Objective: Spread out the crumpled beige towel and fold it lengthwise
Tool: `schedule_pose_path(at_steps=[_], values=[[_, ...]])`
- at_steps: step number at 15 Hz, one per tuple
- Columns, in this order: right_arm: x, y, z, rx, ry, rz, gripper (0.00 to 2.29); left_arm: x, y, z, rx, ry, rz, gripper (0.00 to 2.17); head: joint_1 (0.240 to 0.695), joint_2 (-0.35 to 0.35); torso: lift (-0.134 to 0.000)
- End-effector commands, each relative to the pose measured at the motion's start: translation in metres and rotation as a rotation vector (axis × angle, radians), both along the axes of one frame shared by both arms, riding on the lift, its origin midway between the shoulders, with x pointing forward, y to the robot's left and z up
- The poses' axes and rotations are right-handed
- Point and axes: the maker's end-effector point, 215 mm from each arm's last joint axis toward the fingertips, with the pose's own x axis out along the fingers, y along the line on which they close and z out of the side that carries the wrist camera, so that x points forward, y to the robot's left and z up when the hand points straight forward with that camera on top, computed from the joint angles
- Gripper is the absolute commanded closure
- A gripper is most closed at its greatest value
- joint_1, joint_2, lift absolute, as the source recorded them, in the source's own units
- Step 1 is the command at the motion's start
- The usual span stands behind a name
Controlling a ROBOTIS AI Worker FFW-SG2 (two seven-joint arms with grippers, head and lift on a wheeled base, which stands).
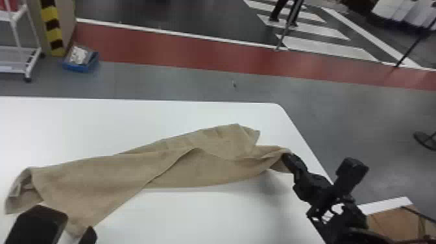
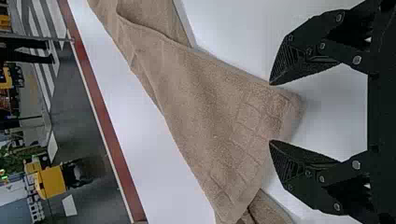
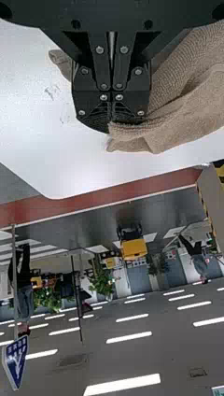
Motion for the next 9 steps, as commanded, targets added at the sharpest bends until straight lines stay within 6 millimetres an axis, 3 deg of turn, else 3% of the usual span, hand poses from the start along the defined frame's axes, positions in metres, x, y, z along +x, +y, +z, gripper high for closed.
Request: schedule_pose_path(at_steps=[1, 9], values=[[0.000, 0.000, -0.001, 0.001, 0.001, 0.001, 1.90, -0.001, 0.004, -0.004, 0.014, 0.013, 0.004, 0.55, 0.695, -0.350, -0.124], [-0.002, -0.004, -0.001, 0.006, -0.004, -0.005, 1.90, -0.001, -0.001, -0.017, 0.016, 0.040, -0.006, 0.55, 0.695, -0.350, -0.124]])
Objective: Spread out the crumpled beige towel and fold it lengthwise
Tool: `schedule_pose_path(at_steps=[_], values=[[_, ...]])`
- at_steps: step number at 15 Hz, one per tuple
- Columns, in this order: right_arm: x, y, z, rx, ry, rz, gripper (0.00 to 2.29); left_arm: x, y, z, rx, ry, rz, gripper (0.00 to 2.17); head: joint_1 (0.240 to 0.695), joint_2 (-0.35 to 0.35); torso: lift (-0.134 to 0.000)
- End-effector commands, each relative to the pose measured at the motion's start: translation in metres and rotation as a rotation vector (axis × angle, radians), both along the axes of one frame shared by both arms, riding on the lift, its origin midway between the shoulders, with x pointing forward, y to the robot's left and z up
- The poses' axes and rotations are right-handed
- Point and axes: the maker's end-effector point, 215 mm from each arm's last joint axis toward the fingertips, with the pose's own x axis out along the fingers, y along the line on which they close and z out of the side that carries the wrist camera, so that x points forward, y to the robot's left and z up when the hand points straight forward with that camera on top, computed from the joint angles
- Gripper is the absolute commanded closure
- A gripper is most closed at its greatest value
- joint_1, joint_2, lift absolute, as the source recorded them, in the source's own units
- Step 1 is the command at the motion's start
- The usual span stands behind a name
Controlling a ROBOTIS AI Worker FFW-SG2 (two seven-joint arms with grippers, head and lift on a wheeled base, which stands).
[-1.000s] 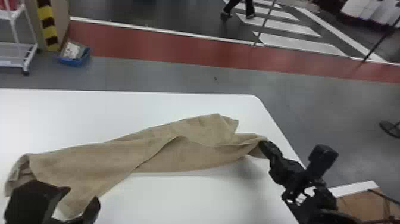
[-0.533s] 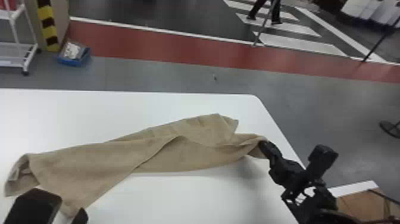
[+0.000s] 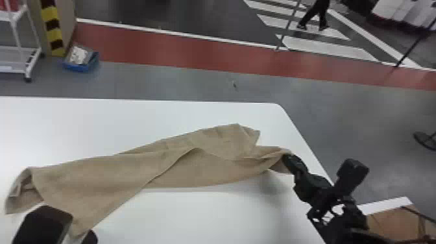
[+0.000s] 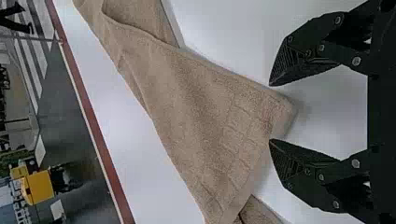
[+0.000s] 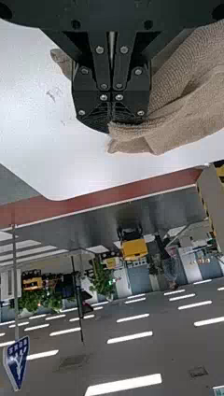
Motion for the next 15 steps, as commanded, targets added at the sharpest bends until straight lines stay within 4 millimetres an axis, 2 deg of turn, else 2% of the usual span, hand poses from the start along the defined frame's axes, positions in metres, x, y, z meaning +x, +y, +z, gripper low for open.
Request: schedule_pose_path(at_steps=[1, 4, 6, 11, 12, 14, 15], values=[[-0.0002, -0.0014, 0.0007, 0.001, -0.004, -0.003, 1.90, -0.0002, -0.0007, -0.0049, 0.003, 0.008, -0.002, 0.55, 0.695, -0.350, -0.124], [-0.0003, -0.0019, 0.0013, 0.005, -0.008, -0.003, 1.90, 0.0016, -0.0016, -0.0065, 0.004, 0.010, -0.007, 0.55, 0.695, -0.350, -0.124], [-0.0006, -0.0028, 0.0015, 0.004, -0.008, -0.005, 1.90, 0.0027, -0.0005, -0.0075, 0.006, 0.011, -0.005, 0.72, 0.695, -0.350, -0.124], [-0.0008, -0.0032, 0.0013, 0.010, -0.010, -0.006, 1.90, 0.0039, 0.0001, -0.0099, 0.007, 0.015, -0.007, 0.77, 0.695, -0.350, -0.124], [-0.0006, -0.0035, 0.0022, 0.009, -0.012, -0.007, 1.90, 0.0045, -0.0008, -0.0103, 0.004, 0.017, -0.007, 1.17, 0.695, -0.350, -0.124], [-0.0008, -0.0041, 0.0026, 0.011, -0.014, -0.008, 1.90, 0.0059, 0.0003, -0.0115, 0.005, 0.018, -0.006, 1.18, 0.695, -0.350, -0.124], [-0.0007, -0.0040, 0.0027, 0.013, -0.014, -0.008, 1.90, 0.0052, 0.0003, -0.0121, 0.005, 0.020, -0.006, 1.29, 0.695, -0.350, -0.124]])
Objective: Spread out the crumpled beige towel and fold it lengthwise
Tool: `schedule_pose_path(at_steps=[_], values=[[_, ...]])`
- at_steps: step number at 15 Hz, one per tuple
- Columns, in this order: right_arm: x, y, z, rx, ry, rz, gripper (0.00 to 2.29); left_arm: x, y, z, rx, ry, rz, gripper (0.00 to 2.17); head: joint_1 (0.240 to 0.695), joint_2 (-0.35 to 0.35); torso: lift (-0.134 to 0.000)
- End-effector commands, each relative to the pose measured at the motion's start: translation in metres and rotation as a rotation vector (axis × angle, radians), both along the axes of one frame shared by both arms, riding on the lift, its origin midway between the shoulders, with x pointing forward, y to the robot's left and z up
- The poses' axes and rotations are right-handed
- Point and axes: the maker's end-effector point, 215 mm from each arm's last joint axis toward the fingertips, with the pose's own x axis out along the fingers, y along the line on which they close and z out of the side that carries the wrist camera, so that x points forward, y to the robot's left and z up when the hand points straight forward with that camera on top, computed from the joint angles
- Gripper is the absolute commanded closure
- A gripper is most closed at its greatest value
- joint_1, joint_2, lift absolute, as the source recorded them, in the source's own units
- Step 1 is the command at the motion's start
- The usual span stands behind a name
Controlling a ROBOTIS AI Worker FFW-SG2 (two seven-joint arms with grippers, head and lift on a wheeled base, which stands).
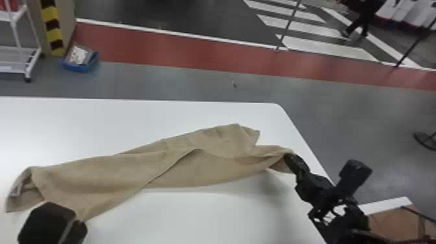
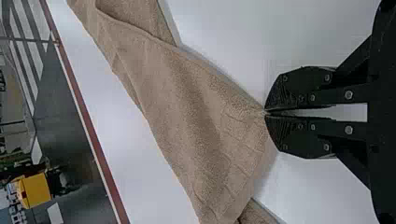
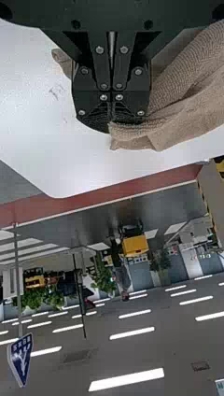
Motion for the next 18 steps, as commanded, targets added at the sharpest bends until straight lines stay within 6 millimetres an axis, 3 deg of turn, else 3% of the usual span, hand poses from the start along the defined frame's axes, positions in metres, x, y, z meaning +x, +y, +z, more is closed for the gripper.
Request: schedule_pose_path(at_steps=[1, 7, 10, 11, 13, 18], values=[[0.000, 0.000, 0.001, 0.003, -0.005, -0.001, 1.90, 0.001, -0.001, 0.002, -0.003, -0.004, 0.005, 1.37, 0.695, -0.350, -0.124], [-0.003, -0.005, 0.000, -0.022, 0.005, 0.004, 1.87, 0.030, -0.006, 0.052, -0.067, -0.158, 0.031, 1.37, 0.695, -0.350, -0.124], [-0.009, -0.004, -0.018, -0.033, 0.070, 0.024, 1.44, 0.046, -0.001, 0.077, -0.099, -0.239, 0.066, 1.38, 0.695, -0.350, -0.124], [-0.011, -0.004, -0.024, -0.040, 0.093, 0.031, 1.18, 0.051, 0.001, 0.084, -0.111, -0.260, 0.078, 1.37, 0.695, -0.350, -0.124], [-0.018, -0.003, -0.029, -0.042, 0.109, 0.058, 0.43, 0.062, 0.012, 0.097, -0.120, -0.301, 0.112, 1.37, 0.695, -0.350, -0.124], [-0.043, -0.017, -0.036, -0.008, 0.129, 0.087, 0.39, 0.081, 0.034, 0.123, -0.157, -0.365, 0.173, 1.37, 0.695, -0.350, -0.124]])
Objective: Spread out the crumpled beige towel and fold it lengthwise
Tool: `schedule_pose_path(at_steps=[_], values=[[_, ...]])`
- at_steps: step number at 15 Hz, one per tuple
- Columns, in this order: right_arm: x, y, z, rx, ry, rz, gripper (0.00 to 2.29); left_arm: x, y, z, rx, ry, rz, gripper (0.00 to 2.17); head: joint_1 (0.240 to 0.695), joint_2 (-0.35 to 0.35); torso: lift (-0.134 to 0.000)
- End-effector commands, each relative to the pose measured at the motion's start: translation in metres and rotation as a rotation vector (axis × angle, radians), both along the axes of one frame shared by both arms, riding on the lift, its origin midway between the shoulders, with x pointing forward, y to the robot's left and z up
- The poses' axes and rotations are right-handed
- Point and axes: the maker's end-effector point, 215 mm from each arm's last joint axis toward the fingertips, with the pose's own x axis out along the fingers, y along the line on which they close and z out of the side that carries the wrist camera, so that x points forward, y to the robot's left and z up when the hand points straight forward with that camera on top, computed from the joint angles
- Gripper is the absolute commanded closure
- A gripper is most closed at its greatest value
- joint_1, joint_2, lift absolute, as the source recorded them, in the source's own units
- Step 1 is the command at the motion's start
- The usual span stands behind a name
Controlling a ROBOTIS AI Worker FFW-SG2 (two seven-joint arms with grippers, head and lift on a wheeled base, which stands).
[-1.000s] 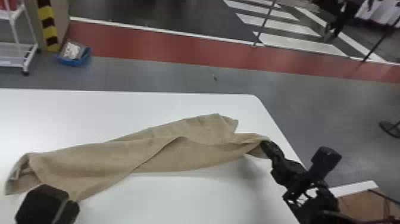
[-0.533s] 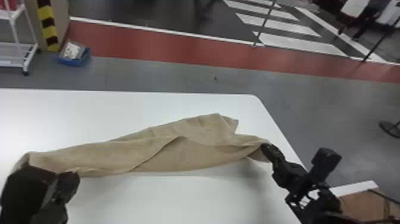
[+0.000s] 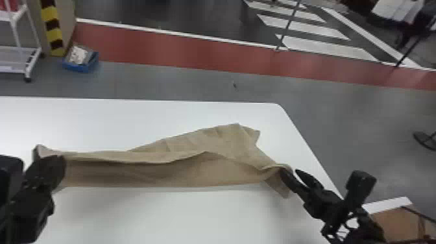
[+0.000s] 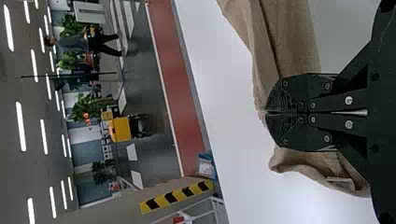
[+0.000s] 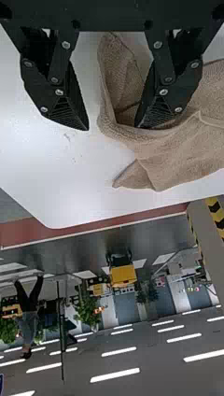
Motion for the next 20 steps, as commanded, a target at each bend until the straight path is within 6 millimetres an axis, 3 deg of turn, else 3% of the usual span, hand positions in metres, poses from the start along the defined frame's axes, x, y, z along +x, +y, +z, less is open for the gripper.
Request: schedule_pose_path(at_steps=[1, 6, 8, 14, 15, 17, 18, 19, 20], values=[[-0.015, -0.008, -0.006, 0.019, 0.015, -0.006, 0.39, 0.008, 0.006, 0.010, -0.013, -0.025, 0.015, 1.37, 0.695, -0.350, -0.124], [-0.041, -0.021, -0.007, 0.013, 0.033, -0.009, 0.41, 0.012, 0.007, 0.011, -0.021, -0.031, 0.021, 1.38, 0.695, -0.350, -0.124], [-0.047, -0.027, -0.005, 0.005, 0.046, -0.014, 0.53, 0.013, 0.008, 0.011, -0.022, -0.033, 0.023, 1.38, 0.695, -0.350, -0.124], [-0.040, -0.016, -0.022, -0.023, 0.106, 0.001, 0.54, 0.014, 0.006, 0.013, -0.027, -0.035, 0.020, 1.38, 0.695, -0.350, -0.124], [-0.039, -0.013, -0.025, -0.018, 0.117, 0.004, 0.65, 0.014, 0.007, 0.012, -0.027, -0.034, 0.020, 1.38, 0.695, -0.350, -0.124], [-0.038, -0.008, -0.028, -0.012, 0.130, 0.016, 0.65, 0.014, 0.007, 0.011, -0.025, -0.032, 0.020, 1.38, 0.695, -0.350, -0.124], [-0.039, -0.006, -0.030, -0.006, 0.137, 0.018, 0.80, 0.014, 0.007, 0.011, -0.025, -0.032, 0.020, 1.38, 0.695, -0.350, -0.124], [-0.042, -0.006, -0.034, 0.010, 0.156, 0.020, 1.15, 0.015, 0.010, 0.012, -0.024, -0.034, 0.025, 1.38, 0.695, -0.350, -0.124], [-0.043, -0.007, -0.035, 0.016, 0.166, 0.018, 1.27, 0.015, 0.011, 0.011, -0.023, -0.033, 0.026, 1.38, 0.695, -0.350, -0.124]])
